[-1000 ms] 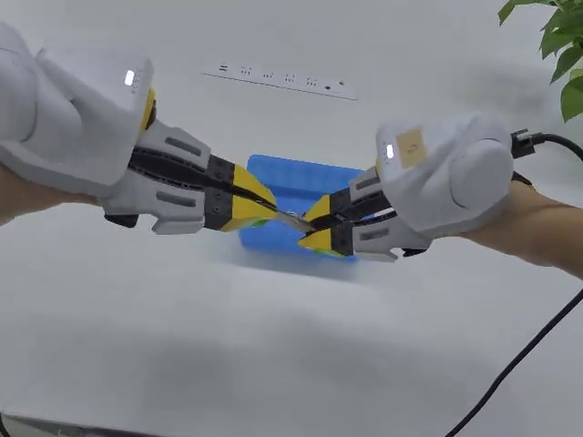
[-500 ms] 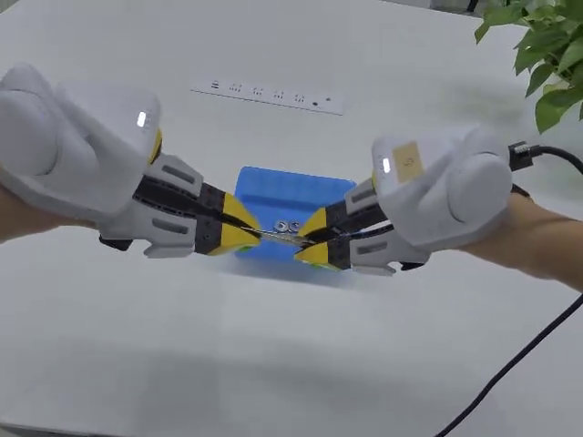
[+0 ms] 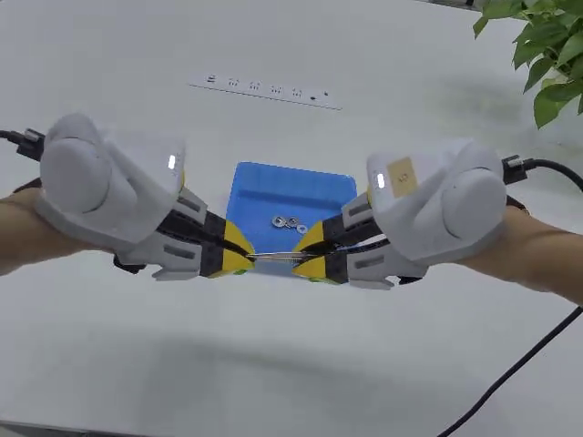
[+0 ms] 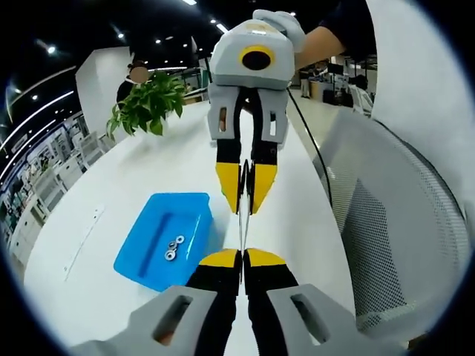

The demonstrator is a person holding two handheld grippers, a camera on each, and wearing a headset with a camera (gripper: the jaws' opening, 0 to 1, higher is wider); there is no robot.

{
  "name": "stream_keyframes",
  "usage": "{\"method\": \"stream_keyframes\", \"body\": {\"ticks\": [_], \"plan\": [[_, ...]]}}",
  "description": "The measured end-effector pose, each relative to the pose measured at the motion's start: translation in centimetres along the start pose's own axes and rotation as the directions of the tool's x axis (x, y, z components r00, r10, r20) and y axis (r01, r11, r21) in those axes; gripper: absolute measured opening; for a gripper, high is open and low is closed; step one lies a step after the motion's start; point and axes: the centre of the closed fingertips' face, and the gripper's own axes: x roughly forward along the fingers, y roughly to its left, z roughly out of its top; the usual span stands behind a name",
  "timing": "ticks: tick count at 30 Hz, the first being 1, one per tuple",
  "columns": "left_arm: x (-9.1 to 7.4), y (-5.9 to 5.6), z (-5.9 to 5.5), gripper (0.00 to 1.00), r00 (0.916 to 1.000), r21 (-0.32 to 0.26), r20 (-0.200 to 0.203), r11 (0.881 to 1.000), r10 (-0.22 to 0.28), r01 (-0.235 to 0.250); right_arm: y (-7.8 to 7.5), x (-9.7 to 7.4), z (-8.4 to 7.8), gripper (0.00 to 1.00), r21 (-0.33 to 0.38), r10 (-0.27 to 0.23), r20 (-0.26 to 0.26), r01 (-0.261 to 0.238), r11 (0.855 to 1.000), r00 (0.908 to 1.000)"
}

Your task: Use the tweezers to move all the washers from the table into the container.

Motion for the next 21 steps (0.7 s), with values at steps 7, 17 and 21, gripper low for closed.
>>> {"method": "stream_keyframes", "body": {"ticks": [7, 17, 21], "plan": [[2.7, 0.3, -0.8, 0.06, 0.9997, -0.036, -0.020, 0.999, -0.016, 0.015, 0.1, 1.9, -4.4, 0.09, 0.056, -0.015, -0.087, 0.020, 0.998, 0.9961], [4.6, 0.8, -4.0, 0.06, 0.9953, -0.106, -0.082, 0.993, -0.052, 0.043, 0.0, 4.8, -6.9, 0.09, 0.162, -0.006, -0.117, 0.025, 0.986, 0.9931], [4.8, 0.7, -4.6, 0.06, 0.9927, -0.107, -0.106, 0.993, -0.059, 0.048, 0.1, 5.3, -7.1, 0.09, 0.165, 0.008, -0.129, 0.014, 0.986, 0.9917]]}}
